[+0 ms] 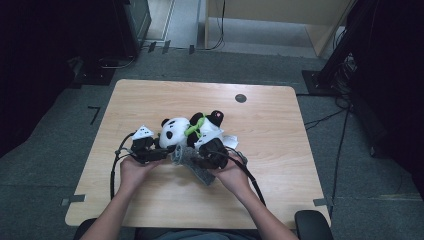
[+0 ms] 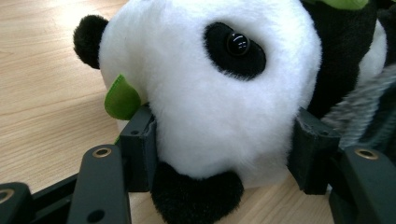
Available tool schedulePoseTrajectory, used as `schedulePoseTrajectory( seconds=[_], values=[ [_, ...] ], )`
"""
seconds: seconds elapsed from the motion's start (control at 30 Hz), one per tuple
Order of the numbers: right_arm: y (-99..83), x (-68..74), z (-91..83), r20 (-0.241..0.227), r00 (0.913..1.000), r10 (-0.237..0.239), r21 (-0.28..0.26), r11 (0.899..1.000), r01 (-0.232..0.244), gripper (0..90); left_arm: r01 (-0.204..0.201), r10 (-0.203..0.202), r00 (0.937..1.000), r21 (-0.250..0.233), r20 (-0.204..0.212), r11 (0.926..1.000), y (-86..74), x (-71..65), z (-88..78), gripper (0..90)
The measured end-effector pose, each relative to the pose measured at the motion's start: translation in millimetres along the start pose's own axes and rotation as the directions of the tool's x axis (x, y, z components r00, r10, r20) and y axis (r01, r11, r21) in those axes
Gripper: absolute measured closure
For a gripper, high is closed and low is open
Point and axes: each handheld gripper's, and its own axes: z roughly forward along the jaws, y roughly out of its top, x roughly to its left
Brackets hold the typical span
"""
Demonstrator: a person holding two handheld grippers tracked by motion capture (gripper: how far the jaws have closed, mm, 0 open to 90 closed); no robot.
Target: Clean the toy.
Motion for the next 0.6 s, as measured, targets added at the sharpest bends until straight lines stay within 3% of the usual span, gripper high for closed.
schedulePoseTrajectory(
  seconds=[0.13, 0.4, 0.6],
  values=[
    [-8.3, -0.9, -10.5, 0.015, 0.9999, 0.003, -0.007, 1.0, -0.003, 75.5, -0.002, 0.002, 1.0, 0.002, 0.0, 1.0, -0.2, 0.4, -0.1, 36.8],
    [-29.7, -20.0, -32.4, 0.025, 0.9969, 0.074, -0.021, 0.997, -0.074, 75.4, -0.002, 0.002, 1.0, 0.002, 0.0, 1.0, -0.2, 0.3, 0.0, 36.8],
    [-43.3, -29.8, -46.1, 0.046, 0.9953, 0.086, -0.019, 0.996, -0.085, 75.3, -0.001, 0.001, 1.0, 0.001, 0.002, 1.0, -0.2, 0.4, -0.1, 36.9]
  ],
)
